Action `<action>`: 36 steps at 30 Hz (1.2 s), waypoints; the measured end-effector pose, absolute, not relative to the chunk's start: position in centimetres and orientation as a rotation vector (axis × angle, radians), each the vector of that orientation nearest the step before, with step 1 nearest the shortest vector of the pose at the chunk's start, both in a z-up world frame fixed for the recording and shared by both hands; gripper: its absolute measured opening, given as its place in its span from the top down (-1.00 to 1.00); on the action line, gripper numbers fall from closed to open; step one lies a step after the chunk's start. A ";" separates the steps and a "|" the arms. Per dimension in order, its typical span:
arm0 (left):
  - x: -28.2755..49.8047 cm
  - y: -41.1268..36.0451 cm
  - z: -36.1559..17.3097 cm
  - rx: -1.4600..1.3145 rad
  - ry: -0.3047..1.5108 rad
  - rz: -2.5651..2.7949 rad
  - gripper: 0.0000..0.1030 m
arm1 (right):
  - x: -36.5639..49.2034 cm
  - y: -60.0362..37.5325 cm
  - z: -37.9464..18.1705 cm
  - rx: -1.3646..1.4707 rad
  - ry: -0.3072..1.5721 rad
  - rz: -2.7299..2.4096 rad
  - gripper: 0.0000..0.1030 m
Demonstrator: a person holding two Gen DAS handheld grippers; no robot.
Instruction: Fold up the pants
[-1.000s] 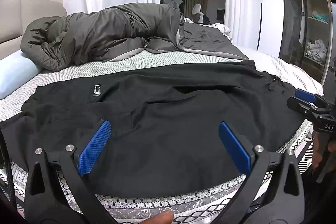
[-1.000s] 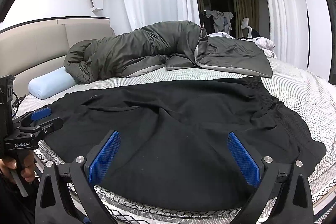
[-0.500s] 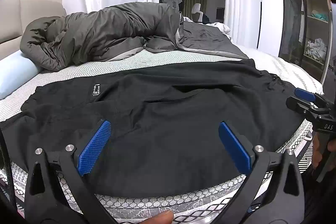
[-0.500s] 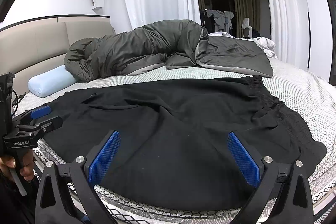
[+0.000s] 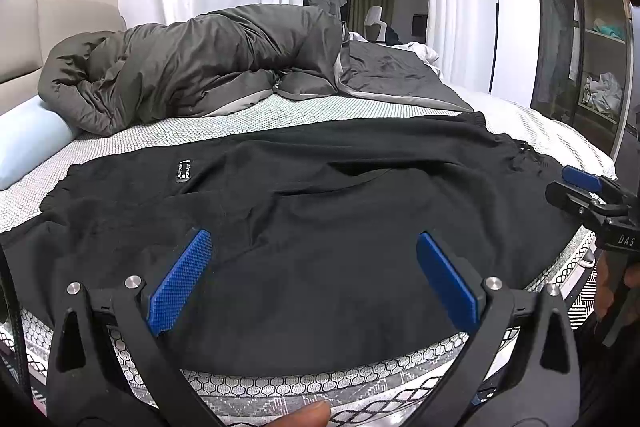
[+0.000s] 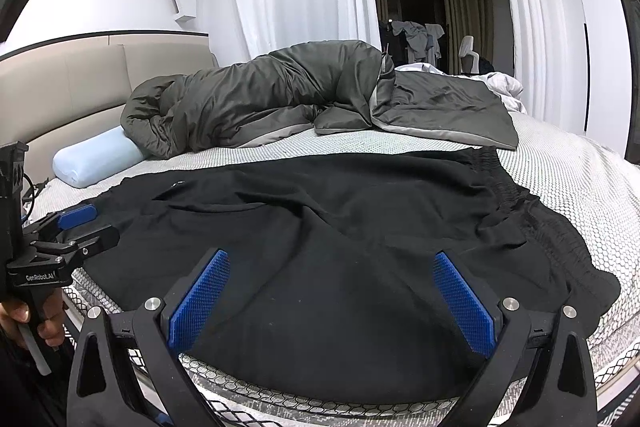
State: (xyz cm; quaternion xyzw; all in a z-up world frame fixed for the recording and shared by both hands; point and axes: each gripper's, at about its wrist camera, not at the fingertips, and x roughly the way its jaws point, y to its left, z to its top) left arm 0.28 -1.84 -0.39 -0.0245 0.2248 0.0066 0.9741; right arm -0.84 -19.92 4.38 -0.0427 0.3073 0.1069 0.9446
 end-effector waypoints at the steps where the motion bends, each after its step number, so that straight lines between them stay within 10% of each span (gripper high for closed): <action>1: 0.3 -1.9 -0.4 -0.050 0.453 0.013 -0.98 | -0.9 -19.8 4.4 -0.089 0.627 0.218 -1.00; 21: -1.3 0.0 0.8 -0.163 0.431 0.034 -0.98 | -0.8 -19.6 4.0 -0.078 0.639 0.209 -1.00; 36: -9.0 18.4 -0.7 -0.700 0.547 0.338 -0.92 | -0.5 -17.8 3.8 -0.129 0.652 0.206 -1.00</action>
